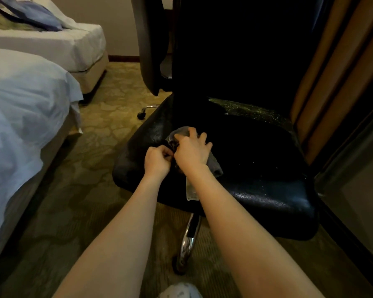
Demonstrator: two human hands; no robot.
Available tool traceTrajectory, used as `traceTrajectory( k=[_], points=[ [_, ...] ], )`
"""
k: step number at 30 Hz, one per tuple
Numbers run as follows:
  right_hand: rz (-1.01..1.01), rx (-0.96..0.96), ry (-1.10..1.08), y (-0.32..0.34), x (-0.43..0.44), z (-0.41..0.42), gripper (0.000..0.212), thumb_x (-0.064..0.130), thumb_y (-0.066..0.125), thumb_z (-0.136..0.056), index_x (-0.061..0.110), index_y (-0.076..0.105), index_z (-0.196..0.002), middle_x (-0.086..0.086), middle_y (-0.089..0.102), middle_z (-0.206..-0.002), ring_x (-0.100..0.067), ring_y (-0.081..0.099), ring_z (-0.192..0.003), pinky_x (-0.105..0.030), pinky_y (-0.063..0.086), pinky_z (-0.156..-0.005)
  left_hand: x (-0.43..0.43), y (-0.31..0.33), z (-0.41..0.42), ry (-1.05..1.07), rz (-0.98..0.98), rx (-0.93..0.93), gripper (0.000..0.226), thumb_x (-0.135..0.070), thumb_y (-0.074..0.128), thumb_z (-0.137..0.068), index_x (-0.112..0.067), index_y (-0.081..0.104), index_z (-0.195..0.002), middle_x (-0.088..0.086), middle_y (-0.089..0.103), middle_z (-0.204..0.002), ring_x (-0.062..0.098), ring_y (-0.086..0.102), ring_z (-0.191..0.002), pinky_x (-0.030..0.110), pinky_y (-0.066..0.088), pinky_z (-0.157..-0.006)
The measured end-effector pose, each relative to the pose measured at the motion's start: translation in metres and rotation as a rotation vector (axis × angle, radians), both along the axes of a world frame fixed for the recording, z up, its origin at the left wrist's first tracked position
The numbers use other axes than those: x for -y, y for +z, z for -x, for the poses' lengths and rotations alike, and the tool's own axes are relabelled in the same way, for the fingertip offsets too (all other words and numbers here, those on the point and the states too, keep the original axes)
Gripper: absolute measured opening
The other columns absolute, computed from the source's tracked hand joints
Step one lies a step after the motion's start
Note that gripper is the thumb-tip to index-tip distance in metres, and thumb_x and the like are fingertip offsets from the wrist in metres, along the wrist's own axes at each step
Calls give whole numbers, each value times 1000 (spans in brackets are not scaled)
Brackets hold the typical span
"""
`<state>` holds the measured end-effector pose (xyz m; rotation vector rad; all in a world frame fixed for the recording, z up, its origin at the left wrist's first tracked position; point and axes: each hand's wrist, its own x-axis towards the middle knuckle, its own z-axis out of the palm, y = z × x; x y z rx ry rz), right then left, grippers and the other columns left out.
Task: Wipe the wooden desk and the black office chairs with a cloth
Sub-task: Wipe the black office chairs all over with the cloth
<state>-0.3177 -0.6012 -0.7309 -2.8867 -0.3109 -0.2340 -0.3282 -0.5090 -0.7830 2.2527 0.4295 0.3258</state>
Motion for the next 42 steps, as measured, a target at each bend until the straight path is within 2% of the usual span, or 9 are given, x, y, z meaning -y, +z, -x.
traceTrajectory(
  k=[7,13,18,23,26,29,34,37,42],
  points=[
    [-70,-44,-35,10,82,-8,48,21,54,-90,29,46,-137,-8,28,-143,-38,26,-128,-51,28,-102,1,8,3,-5,81,-17,15,-1,52,-91,-12,61,-85,1,45,-67,11,45,-59,26,39,-70],
    [-98,-92,-364,13,194,-14,42,18,49,-94,32,49,-134,-7,31,-141,-40,27,-126,-52,28,-102,4,9,1,31,37,-33,15,-1,51,-92,-11,61,-87,2,44,-66,15,45,-59,33,43,-76],
    [-108,-140,-449,16,227,-3,42,13,45,-96,31,47,-134,-9,27,-143,-41,24,-127,-56,27,-99,11,7,3,40,-10,-11,15,-3,53,-91,-13,61,-84,18,57,-101,33,57,-91,40,46,-88],
    [-81,-127,-464,17,219,6,42,13,43,-96,27,44,-136,-11,24,-144,-42,22,-128,-57,28,-101,14,16,3,95,-61,-41,17,-6,51,-92,-16,60,-81,17,54,-115,33,55,-100,39,46,-92],
    [-92,-116,-472,15,213,12,41,12,43,-96,27,44,-134,-12,24,-144,-42,22,-128,-58,29,-99,11,20,7,50,-75,-90,13,-11,50,-95,-13,62,-98,16,45,-126,35,52,-108,41,44,-96],
    [-116,-77,-456,14,211,12,40,15,45,-96,27,45,-134,-12,24,-144,-42,21,-128,-57,29,-99,5,18,17,-64,-36,-137,27,-11,47,-97,-14,56,-122,13,35,-139,34,45,-121,40,39,-102],
    [-189,4,-450,10,241,24,44,12,42,-97,25,42,-139,-15,27,-144,-43,24,-126,-57,26,-102,7,17,26,-48,63,-96,32,-8,50,-94,-20,56,-123,12,38,-140,31,45,-123,41,40,-104],
    [-409,119,-475,11,223,41,43,16,46,-96,24,46,-138,-12,32,-143,-41,29,-126,-52,29,-102,16,15,30,-28,139,-59,31,-5,49,-94,-17,57,-122,12,37,-140,30,44,-124,39,40,-104],
    [-438,288,-100,0,104,79,47,22,52,-90,28,47,-136,-7,33,-145,-34,36,-120,-44,36,-95,17,14,43,-134,265,-47,40,5,41,-95,-12,54,-128,12,45,-137,26,49,-120,30,47,-91]
  ],
)
